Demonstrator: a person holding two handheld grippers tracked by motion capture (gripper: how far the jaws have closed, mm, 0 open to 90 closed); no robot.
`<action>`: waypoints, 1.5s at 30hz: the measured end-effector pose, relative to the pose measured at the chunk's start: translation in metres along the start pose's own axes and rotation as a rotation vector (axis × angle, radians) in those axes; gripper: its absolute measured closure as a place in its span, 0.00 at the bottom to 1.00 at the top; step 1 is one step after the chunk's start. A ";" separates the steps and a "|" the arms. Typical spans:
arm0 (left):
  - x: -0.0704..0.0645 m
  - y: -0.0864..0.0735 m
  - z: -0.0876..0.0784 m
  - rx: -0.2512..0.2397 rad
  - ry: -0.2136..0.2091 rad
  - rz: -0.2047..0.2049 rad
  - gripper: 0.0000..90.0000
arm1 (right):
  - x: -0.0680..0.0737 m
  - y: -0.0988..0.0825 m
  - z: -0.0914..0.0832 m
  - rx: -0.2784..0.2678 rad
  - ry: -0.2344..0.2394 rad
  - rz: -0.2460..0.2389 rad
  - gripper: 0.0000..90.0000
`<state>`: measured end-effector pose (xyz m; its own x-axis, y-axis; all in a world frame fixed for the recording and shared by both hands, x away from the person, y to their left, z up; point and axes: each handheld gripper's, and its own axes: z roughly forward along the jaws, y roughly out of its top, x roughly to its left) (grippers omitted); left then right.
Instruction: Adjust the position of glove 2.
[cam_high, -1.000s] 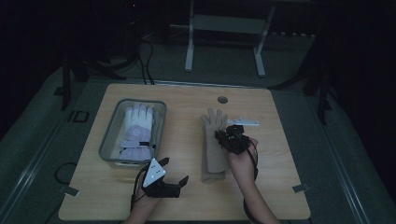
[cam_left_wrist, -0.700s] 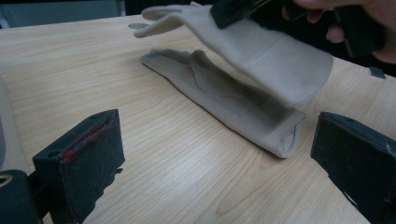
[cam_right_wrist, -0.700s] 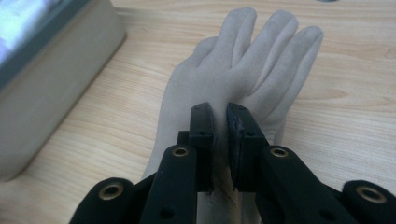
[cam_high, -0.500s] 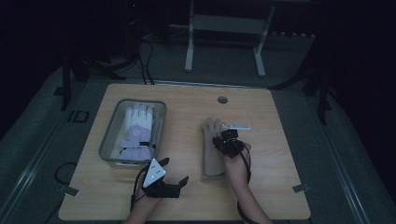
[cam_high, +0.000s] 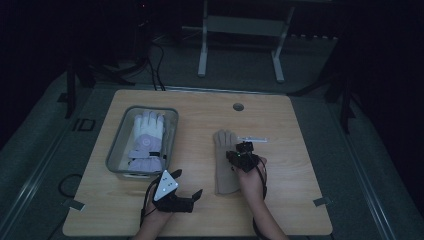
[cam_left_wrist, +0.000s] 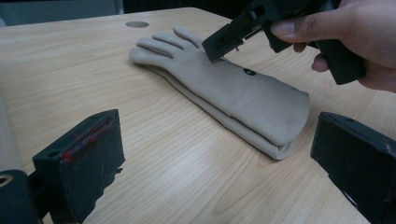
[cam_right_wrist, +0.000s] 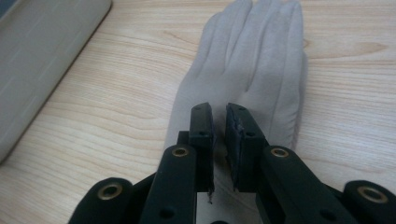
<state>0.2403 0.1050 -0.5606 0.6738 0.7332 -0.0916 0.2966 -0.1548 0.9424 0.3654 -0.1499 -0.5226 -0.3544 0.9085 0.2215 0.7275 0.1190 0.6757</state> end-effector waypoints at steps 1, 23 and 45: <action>0.000 0.000 0.000 0.000 0.000 0.001 0.03 | 0.000 -0.001 0.001 0.003 0.002 -0.004 0.90; -0.007 0.002 0.008 0.040 -0.037 -0.011 0.03 | -0.016 0.001 -0.011 0.038 0.107 -0.101 0.22; -0.036 0.028 0.062 0.337 -0.046 -0.061 0.06 | -0.048 0.034 -0.017 0.053 0.197 -0.260 0.26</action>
<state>0.2663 0.0327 -0.5512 0.6755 0.7185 -0.1657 0.5388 -0.3275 0.7762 0.3971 -0.1964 -0.4986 -0.6355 0.7504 0.1821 0.6257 0.3622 0.6909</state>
